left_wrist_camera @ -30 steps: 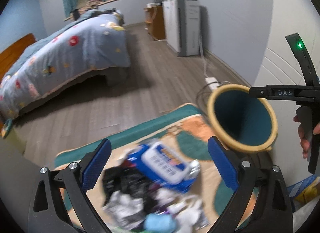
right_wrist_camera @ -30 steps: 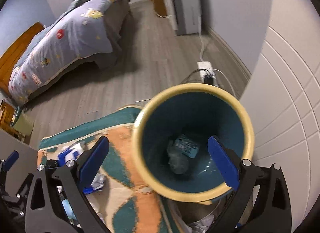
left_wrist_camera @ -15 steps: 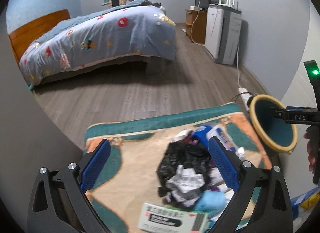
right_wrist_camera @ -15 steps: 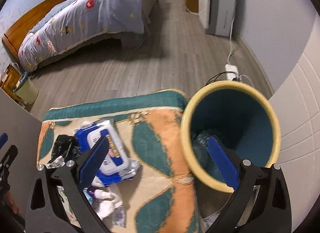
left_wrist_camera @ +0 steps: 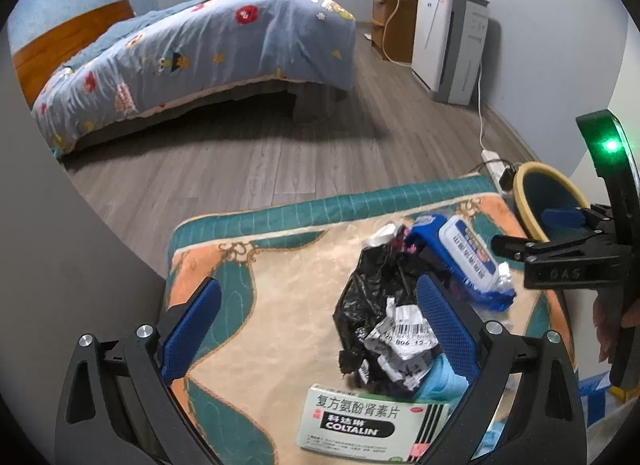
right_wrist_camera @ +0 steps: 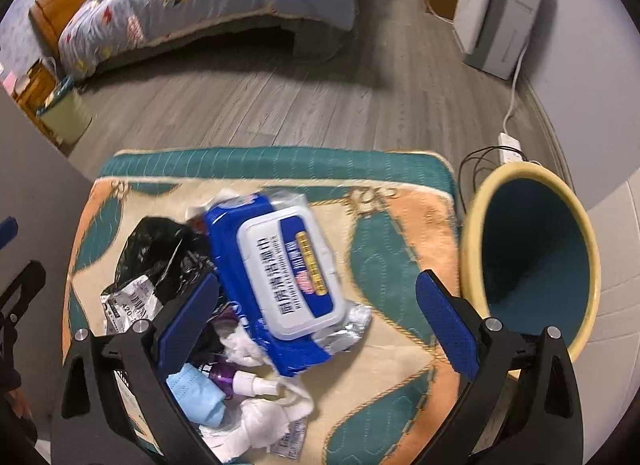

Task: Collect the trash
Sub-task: 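Grasp the blue wipes pack with the right tool while the left tool grasps the black bag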

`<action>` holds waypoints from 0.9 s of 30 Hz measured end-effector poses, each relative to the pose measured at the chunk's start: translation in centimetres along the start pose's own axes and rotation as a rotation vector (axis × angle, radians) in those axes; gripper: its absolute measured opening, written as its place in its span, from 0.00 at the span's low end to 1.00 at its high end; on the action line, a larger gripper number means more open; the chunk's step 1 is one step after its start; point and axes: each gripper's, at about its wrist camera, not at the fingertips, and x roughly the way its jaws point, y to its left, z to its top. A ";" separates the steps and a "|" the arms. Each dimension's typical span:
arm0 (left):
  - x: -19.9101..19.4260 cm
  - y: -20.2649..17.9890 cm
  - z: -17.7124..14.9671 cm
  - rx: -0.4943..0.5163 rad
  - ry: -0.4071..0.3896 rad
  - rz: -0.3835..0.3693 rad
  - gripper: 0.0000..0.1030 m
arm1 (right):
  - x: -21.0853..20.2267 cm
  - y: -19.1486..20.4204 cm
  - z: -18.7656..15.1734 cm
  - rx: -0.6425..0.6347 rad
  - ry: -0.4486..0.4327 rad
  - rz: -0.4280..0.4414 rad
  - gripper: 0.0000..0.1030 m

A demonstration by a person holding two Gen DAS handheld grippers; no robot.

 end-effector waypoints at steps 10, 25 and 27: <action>2.6 1.0 -0.9 -0.021 0.076 -0.008 0.94 | 4.2 1.8 -1.9 -0.124 0.118 -0.055 0.94; 7.7 -1.5 -2.0 -0.007 0.218 -0.083 0.94 | 6.8 1.6 -2.8 -0.131 0.192 0.003 0.67; 8.1 -2.0 -2.1 -0.006 0.235 -0.100 0.93 | 6.7 1.4 -2.7 -0.122 0.192 0.020 0.62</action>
